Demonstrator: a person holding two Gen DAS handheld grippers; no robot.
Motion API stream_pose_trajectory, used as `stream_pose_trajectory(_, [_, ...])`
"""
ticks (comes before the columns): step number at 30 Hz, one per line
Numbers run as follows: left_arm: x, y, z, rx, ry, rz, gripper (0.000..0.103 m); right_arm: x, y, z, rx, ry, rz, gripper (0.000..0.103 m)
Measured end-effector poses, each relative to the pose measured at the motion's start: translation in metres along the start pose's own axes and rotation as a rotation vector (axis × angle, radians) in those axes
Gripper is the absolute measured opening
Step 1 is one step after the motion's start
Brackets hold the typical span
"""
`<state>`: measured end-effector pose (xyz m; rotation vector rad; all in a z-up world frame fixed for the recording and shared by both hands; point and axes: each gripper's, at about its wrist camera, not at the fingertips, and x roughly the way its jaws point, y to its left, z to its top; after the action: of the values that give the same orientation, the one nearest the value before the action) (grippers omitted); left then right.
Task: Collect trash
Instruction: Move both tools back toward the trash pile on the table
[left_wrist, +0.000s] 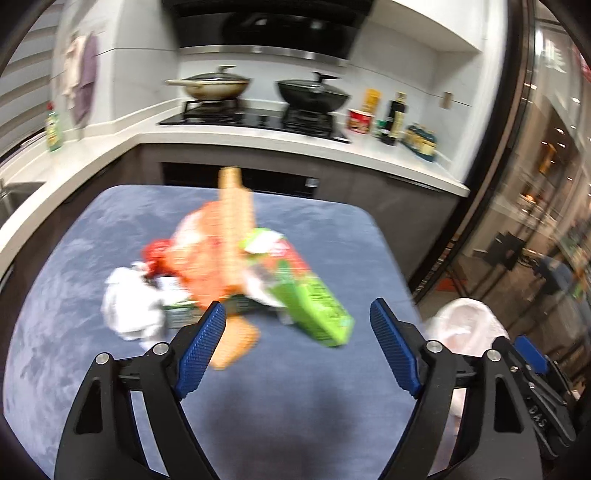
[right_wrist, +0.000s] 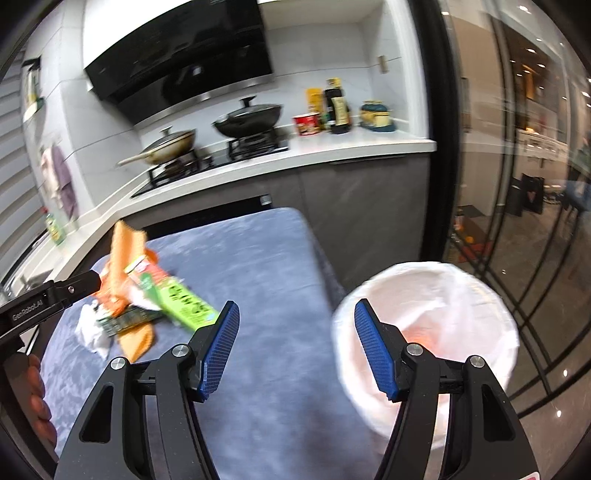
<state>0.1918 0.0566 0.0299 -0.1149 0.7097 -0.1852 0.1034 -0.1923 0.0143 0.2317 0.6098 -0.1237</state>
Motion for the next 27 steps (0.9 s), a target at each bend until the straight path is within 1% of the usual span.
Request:
stream_pose_trajectory(6, [0.005,0.068,-0.005,-0.083,0.017,0.086,0.078,0.019,0.052,-0.006,-0.055,0.036,0.066,0.063])
stream_pose_trajectory(13, [0.02,0.125,-0.011,-0.145,0.05,0.14,0.078,0.048,0.107,-0.012,-0.104,0.082,0.131,0.063])
stream_pose_trajectory(20, [0.043,0.156,-0.022,-0.159,0.096,0.155,0.076,0.086,0.151,-0.025,-0.133,0.148,0.175,0.063])
stream_pose_trajectory(22, [0.05,0.161,-0.025,-0.162,0.111,0.151,0.074,0.097,0.161,-0.03,-0.142,0.167,0.182,0.063])
stream_pose_trajectory(24, [0.058,0.166,-0.028,-0.164,0.131,0.142,0.068,0.107,0.169,-0.034,-0.149,0.184,0.189,0.063])
stream_pose_trajectory(27, [0.067,0.168,-0.031,-0.165,0.147,0.131,0.064,0.125,0.178,-0.038,-0.143,0.21,0.203,0.063])
